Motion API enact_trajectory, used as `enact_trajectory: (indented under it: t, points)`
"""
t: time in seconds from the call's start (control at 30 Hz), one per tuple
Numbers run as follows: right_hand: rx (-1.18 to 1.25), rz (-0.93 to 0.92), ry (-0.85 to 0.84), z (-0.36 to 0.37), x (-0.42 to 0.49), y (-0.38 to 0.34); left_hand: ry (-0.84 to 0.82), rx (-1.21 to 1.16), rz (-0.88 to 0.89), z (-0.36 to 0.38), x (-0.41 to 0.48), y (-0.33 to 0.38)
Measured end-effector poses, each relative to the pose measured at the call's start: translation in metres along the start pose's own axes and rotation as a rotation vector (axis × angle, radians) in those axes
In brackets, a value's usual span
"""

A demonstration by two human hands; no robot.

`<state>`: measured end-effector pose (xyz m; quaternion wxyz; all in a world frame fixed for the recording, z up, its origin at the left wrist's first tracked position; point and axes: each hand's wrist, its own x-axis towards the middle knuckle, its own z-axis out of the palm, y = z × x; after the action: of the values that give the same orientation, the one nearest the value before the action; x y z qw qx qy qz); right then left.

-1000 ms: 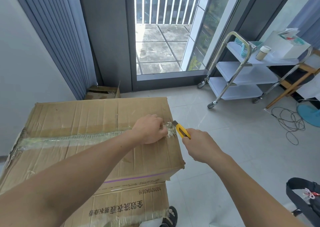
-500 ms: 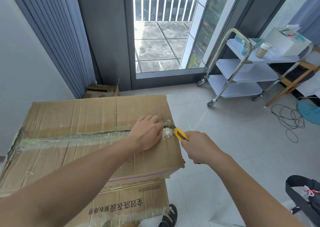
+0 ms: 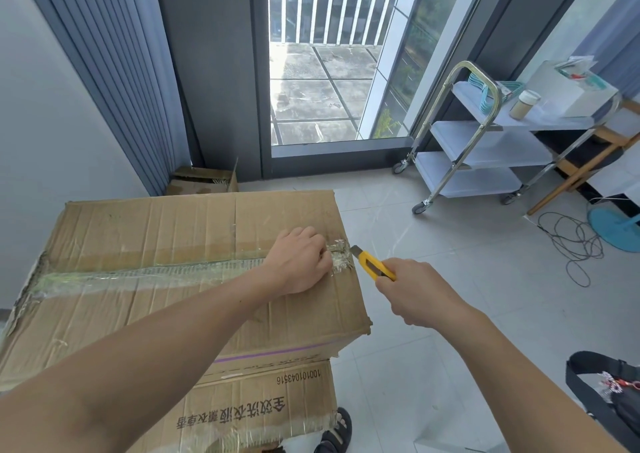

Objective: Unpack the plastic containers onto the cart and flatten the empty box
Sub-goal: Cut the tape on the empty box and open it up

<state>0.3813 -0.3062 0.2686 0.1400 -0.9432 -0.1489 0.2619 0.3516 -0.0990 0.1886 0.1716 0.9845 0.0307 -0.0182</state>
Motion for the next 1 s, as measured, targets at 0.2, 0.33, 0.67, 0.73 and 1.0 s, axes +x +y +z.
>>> enact_trajectory:
  t: [0.2,0.33,0.67,0.73,1.0]
  points:
    - [-0.017,-0.004,-0.018,0.005,-0.002,-0.001,-0.044,-0.018,-0.053,-0.005,0.003,0.005]
    - [-0.026,-0.004,-0.037,0.006,0.003,-0.005,-0.050,-0.029,-0.060,-0.005,0.002,0.007]
    - [0.034,0.015,-0.100,-0.002,-0.002,0.002,-0.018,-0.009,-0.047,-0.004,0.004,0.006]
    - [0.049,0.013,-0.091,0.001,-0.001,0.003,-0.008,-0.016,-0.043,-0.004,0.004,0.007]
    - [0.145,0.023,-0.110,0.002,-0.012,0.005,0.020,-0.001,-0.040,-0.002,0.003,0.007]
